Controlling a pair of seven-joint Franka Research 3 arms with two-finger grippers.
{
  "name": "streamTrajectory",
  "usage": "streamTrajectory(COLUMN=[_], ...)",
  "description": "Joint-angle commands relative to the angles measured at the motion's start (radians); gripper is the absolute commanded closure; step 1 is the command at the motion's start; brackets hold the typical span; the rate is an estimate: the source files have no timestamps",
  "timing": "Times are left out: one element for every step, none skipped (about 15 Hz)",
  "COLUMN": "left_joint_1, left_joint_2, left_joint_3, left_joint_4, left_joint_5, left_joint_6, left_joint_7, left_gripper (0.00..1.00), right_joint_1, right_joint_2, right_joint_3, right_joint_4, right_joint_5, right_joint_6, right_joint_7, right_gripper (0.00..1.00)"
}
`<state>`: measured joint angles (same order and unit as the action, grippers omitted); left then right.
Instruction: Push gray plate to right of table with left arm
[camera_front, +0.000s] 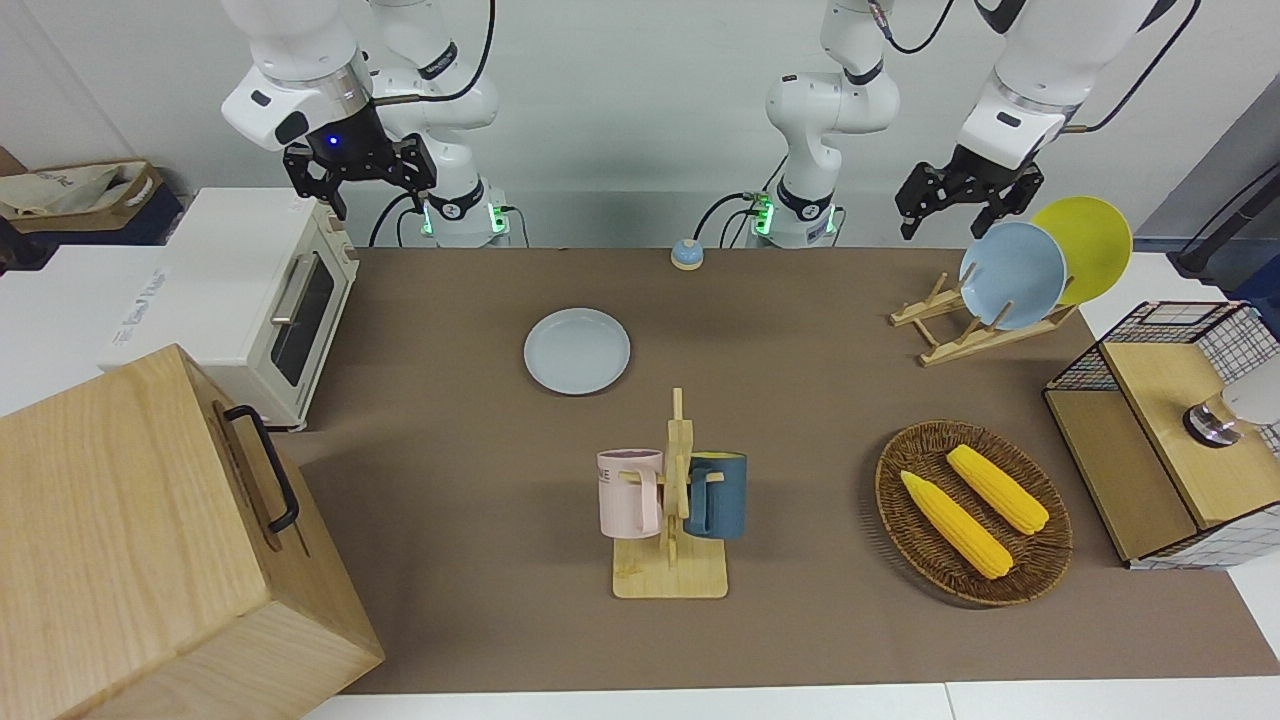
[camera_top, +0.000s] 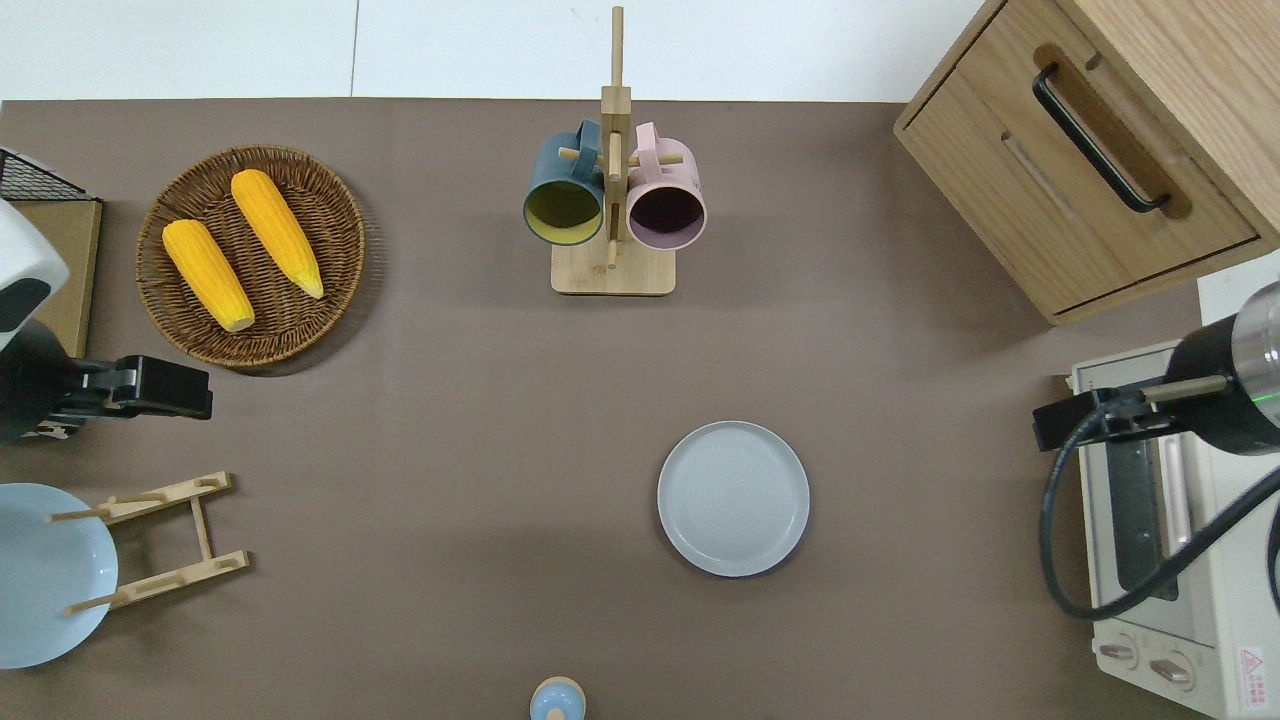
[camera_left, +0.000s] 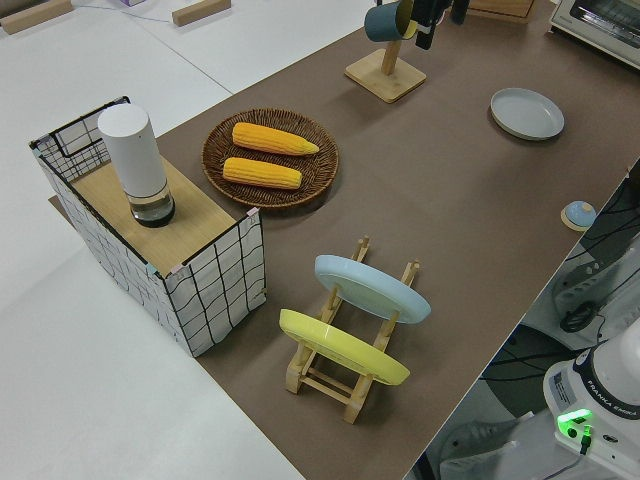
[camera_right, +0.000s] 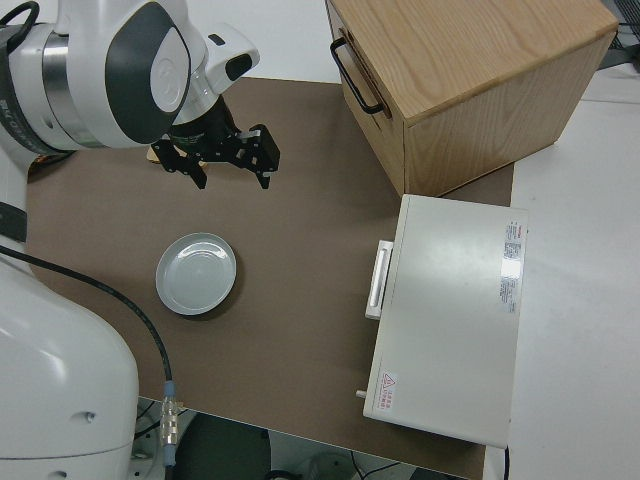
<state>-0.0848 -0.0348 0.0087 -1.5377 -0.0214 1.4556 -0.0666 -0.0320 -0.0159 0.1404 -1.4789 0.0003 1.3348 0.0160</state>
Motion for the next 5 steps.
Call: streamTrajectory(left_joint_1=[0.004,0.004,0.004,0.005,0.005], left_joint_2=[0.013,0.012,0.013,0.013,0.013], left_joint_3=[-0.01,-0.012,-0.01,-0.01,-0.01], left_joint_4=[0.024,0.024,0.024,0.024,0.024], left_joint_5=[-0.008,-0.009,-0.008,-0.008,-0.005], left_joint_6=[-0.006,-0.004,-0.004,-0.004,-0.004], left_joint_7=[-0.005,-0.005,-0.005,-0.005,-0.005], left_gripper=[0.0,0.0,0.0,0.0,0.0], right_joint_1=[-0.019,-0.019,-0.019,-0.019,-0.019], right_joint_2=[-0.002,-0.002,-0.002,-0.002,-0.002], right_joint_3=[0.016,0.016,0.016,0.016,0.016], right_joint_4=[0.009,0.009,0.009,0.009,0.009], right_joint_5=[0.004,0.004,0.004,0.004,0.004], right_joint_6=[-0.016,-0.016,-0.016,-0.016,-0.016], right_joint_7=[0.013,0.012,0.012,0.012,0.012], right_gripper=[0.017,0.017,0.017,0.017,0.017])
